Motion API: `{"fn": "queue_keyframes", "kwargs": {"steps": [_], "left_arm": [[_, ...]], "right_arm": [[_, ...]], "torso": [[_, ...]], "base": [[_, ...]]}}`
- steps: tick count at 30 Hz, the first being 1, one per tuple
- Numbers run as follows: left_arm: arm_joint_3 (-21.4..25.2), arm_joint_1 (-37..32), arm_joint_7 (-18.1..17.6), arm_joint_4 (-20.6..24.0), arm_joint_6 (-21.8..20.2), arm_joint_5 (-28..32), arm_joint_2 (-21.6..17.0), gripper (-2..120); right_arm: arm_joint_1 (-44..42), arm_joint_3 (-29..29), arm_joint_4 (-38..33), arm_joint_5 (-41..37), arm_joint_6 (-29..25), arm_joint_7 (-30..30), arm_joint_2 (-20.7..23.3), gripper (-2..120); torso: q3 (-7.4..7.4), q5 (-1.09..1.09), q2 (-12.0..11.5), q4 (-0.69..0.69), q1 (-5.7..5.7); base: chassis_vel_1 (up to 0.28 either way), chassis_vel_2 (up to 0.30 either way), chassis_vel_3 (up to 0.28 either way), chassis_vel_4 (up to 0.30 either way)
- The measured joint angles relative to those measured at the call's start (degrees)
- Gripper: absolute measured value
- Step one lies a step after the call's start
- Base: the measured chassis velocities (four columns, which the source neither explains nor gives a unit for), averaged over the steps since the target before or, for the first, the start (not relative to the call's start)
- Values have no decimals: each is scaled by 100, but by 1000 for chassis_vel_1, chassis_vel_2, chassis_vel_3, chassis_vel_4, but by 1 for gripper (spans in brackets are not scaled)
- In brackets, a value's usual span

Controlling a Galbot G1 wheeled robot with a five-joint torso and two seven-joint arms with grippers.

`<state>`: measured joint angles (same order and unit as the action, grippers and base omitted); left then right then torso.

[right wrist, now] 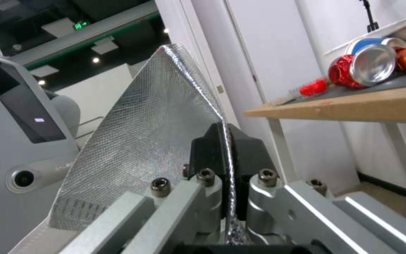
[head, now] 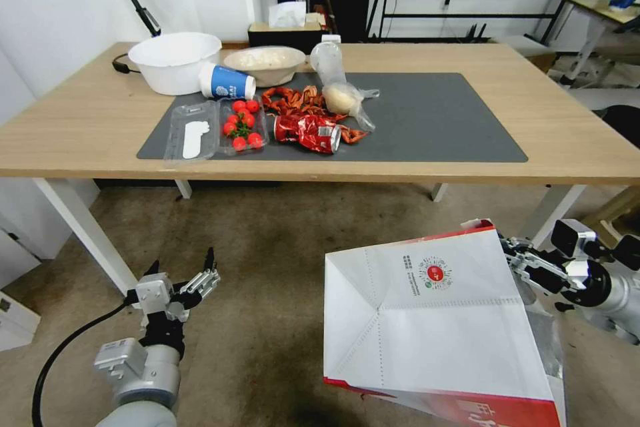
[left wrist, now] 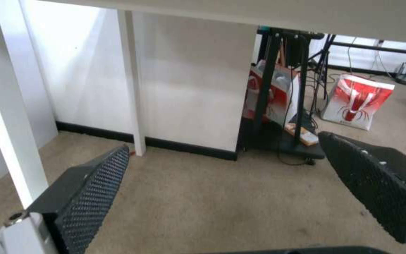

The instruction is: Pick up the food delivery bag from the floor and place it on the table.

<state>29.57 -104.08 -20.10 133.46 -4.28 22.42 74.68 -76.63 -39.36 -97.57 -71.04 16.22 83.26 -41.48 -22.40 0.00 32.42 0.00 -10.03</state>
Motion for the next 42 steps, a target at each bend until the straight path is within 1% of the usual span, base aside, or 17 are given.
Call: {"fn": "queue_keyframes", "kwargs": {"steps": [12,16,29,33,37,42], "left_arm": [[6,8,16,-13,3,0,-9,100],[10,9,16,-13,4,0,-10,100],[12,10,24,-22,10,9,-13,100],[9,12,26,-30,14,9,-13,100],[9,24,27,-45,16,9,-15,100],[3,34,27,-61,19,9,-17,100]], "right_arm": [[-3,10,-14,0,4,-1,-32,0],[-3,14,-19,0,6,0,-38,0],[-15,18,-35,-11,42,11,-53,0],[-16,19,-35,-12,42,12,-55,0],[-11,18,-35,-14,42,12,-55,0],[-10,19,-34,-17,43,12,-52,0]], "torso": [[-204,0,326,0,-122],[-241,0,383,0,-143],[-450,0,741,0,-292],[-488,0,805,0,-318],[-570,0,939,0,-368],[-631,0,1038,0,-407]], "base": [[0,0,0,0],[0,0,0,0],[0,0,0,0],[0,0,0,0],[0,0,0,0],[0,0,0,0]]}}
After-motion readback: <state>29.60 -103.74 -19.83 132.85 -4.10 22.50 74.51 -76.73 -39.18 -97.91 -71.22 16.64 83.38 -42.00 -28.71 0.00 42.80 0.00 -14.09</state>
